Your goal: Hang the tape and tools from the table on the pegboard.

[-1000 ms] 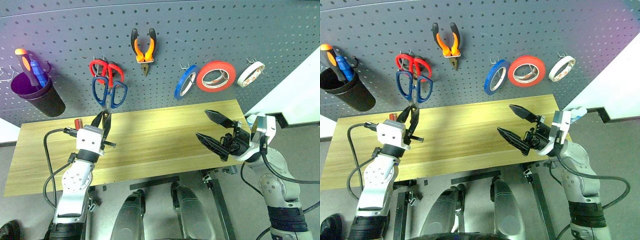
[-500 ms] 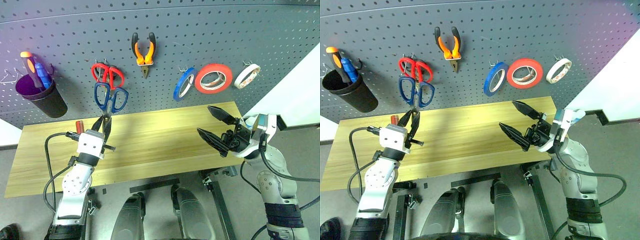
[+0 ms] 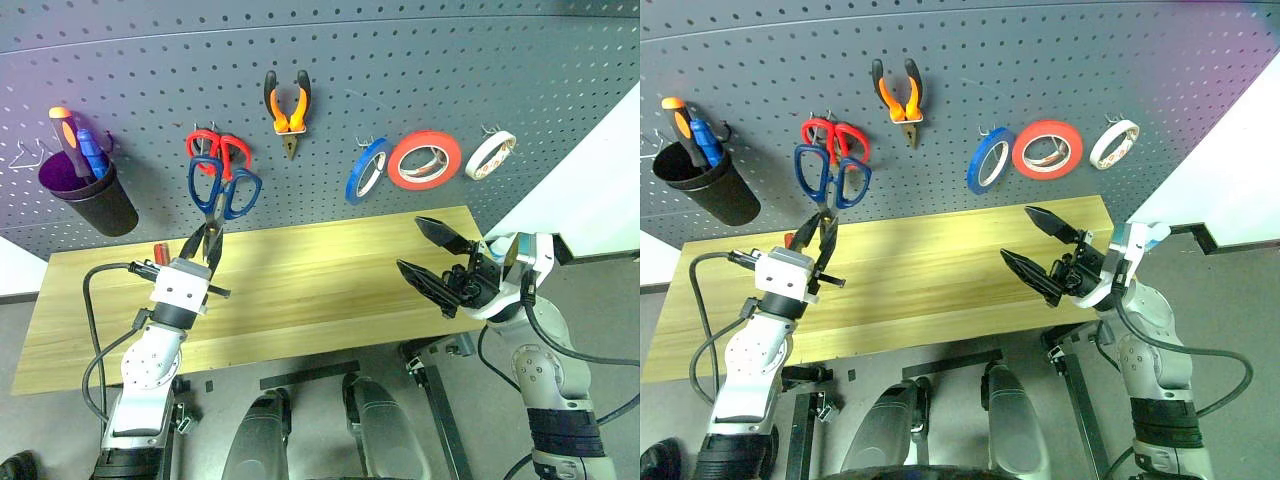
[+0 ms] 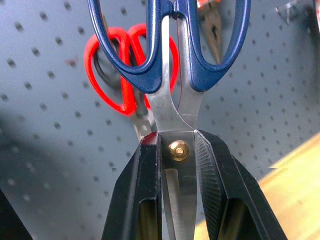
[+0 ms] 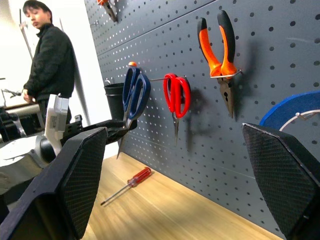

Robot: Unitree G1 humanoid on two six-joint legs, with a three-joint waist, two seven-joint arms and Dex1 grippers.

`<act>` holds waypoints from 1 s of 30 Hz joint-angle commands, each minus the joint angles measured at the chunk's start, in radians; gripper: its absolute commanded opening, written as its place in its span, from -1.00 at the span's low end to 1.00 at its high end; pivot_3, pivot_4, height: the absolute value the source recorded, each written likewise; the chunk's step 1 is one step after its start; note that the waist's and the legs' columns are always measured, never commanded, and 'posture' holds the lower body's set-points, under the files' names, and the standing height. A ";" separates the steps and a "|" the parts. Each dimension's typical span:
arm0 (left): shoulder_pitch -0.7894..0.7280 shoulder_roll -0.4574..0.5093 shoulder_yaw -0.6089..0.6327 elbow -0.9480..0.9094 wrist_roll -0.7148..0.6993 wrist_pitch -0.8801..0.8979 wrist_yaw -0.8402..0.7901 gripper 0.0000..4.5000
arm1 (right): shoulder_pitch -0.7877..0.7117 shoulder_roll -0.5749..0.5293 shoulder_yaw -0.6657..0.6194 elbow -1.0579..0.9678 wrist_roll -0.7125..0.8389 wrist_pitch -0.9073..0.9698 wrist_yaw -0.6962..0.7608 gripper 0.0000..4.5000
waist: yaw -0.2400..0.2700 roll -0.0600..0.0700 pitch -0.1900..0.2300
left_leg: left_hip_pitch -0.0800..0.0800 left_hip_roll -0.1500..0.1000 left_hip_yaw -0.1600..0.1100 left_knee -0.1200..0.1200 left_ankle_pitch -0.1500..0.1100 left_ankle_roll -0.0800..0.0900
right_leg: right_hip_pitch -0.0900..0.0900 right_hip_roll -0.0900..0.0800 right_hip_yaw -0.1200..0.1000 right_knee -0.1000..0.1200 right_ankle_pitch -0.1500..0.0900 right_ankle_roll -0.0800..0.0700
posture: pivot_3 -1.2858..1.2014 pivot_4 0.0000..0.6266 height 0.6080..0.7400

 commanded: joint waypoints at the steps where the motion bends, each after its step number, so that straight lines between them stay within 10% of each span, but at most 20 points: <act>1: -0.051 0.020 0.038 0.016 -0.002 -0.020 0.018 -0.71 | 0.009 0.001 -0.024 -0.025 0.032 0.005 0.012 1.00 | 0.000 0.000 0.000 | 0.002 0.000 0.001 0.000 0.000 0.000 | 0.001 0.000 0.001 0.000 0.000 0.000 | -0.12 -0.28 1.00; 30: -0.241 0.014 0.026 0.313 -0.058 -0.015 -0.010 -0.71 | 0.021 -0.005 -0.001 -0.093 0.039 0.038 0.015 1.00 | -0.010 0.000 0.000 | 0.013 0.000 0.003 -0.001 0.000 0.000 | 0.011 0.001 0.003 0.000 -0.001 0.002 | -0.14 -0.22 1.00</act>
